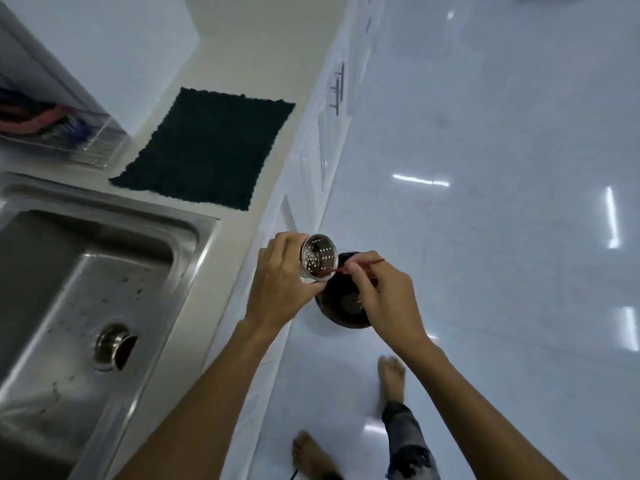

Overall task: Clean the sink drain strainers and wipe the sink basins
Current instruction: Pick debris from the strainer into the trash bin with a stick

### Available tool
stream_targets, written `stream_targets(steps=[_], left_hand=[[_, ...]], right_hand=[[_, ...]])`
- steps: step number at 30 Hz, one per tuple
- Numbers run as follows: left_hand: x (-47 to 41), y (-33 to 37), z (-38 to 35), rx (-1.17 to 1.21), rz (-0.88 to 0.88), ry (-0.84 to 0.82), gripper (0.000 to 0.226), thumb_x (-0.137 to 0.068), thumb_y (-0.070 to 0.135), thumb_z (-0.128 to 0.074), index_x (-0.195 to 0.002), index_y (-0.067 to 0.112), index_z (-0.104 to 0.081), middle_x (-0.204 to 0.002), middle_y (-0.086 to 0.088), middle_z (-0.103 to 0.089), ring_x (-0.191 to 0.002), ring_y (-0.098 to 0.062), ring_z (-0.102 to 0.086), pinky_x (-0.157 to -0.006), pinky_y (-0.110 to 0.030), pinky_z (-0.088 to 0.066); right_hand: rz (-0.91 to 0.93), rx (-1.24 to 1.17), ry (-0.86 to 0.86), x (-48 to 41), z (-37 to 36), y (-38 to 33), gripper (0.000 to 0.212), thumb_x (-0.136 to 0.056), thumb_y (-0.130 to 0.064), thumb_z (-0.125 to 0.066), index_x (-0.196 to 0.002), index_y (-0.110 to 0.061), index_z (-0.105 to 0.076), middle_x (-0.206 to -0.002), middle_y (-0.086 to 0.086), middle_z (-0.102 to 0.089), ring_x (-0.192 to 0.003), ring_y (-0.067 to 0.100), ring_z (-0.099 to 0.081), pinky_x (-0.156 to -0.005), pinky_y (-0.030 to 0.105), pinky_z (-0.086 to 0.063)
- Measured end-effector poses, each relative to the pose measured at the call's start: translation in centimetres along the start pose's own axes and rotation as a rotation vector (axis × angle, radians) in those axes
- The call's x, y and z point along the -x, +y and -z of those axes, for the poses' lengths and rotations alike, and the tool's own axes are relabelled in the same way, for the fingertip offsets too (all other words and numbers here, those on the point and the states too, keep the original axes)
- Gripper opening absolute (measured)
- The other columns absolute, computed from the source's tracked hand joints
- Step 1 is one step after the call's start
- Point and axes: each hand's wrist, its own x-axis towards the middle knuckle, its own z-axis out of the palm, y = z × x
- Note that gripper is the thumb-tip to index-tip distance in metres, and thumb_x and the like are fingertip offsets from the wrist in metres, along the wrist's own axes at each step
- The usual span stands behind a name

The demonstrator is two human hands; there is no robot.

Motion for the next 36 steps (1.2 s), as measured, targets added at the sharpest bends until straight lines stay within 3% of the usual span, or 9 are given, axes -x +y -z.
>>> stream_targets(steps=[5, 10, 15, 21, 30, 36], left_hand=[[-1.2, 0.9, -12.1, 0.006, 0.037, -0.145, 0.07, -0.068, 0.038, -0.094, -0.123, 0.007, -0.062, -0.115, -0.008, -0.062, -0.104, -0.027, -0.061, -0.085, -0.041, -0.052], [-0.1, -1.5, -23.9, -0.018, 0.14, -0.294, 0.077, -0.066, 0.035, -0.096, -0.128, 0.005, -0.062, -0.119, -0.013, -0.062, -0.104, -0.032, -0.062, -0.087, -0.045, -0.055], [1.6, -3.8, -31.4, -0.04, 0.154, -0.355, 0.077, -0.067, 0.037, -0.094, -0.129, 0.006, -0.061, -0.119, -0.013, -0.062, -0.106, -0.032, -0.062, -0.087, -0.041, -0.05], [2.9, -5.7, -35.1, -0.051, 0.221, -0.408, 0.077, -0.069, 0.034, -0.094, -0.131, 0.004, -0.059, -0.121, -0.016, -0.059, -0.106, -0.034, -0.062, -0.089, -0.042, -0.053], [3.4, -6.6, -36.0, -0.033, 0.268, -0.502, 0.074, -0.074, 0.039, -0.091, -0.134, 0.009, -0.06, -0.124, -0.014, -0.056, -0.107, -0.031, -0.063, -0.091, -0.049, -0.058], [2.7, -7.1, -35.9, -0.025, 0.311, -0.547, 0.078, -0.075, 0.037, -0.091, -0.139, 0.008, -0.059, -0.127, -0.015, -0.054, -0.111, -0.031, -0.062, -0.096, -0.051, -0.056]], right_hand=[[-0.106, -0.013, 0.077, -2.4, 1.5, 11.4, 0.014, -0.102, -0.021, -0.059, -0.103, -0.023, -0.073, -0.1, -0.02, -0.072, -0.096, 0.003, -0.068, -0.084, 0.028, -0.057], [-0.194, -0.057, 0.066, -4.4, 0.7, 22.5, 0.01, -0.102, -0.027, -0.061, -0.103, -0.028, -0.071, -0.096, -0.022, -0.071, -0.091, -0.002, -0.068, -0.071, 0.006, -0.047], [-0.216, -0.034, -0.051, -4.9, -2.5, 30.7, 0.011, -0.102, -0.028, -0.06, -0.105, -0.026, -0.071, -0.093, -0.02, -0.072, -0.089, -0.002, -0.068, -0.074, 0.007, -0.05], [-0.311, -0.003, -0.006, -5.0, -5.7, 35.9, 0.015, -0.103, -0.023, -0.06, -0.111, -0.019, -0.072, -0.102, -0.007, -0.075, -0.093, 0.007, -0.07, -0.085, 0.028, -0.06], [-0.411, -0.028, -0.007, -4.5, -7.8, 36.9, 0.021, -0.104, -0.022, -0.058, -0.116, -0.013, -0.073, -0.11, 0.0, -0.075, -0.101, 0.014, -0.07, -0.093, 0.031, -0.059], [-0.37, -0.065, -0.041, -4.7, -8.1, 37.1, 0.017, -0.102, -0.025, -0.06, -0.112, -0.019, -0.071, -0.104, -0.005, -0.074, -0.096, 0.008, -0.069, -0.089, 0.02, -0.057]])
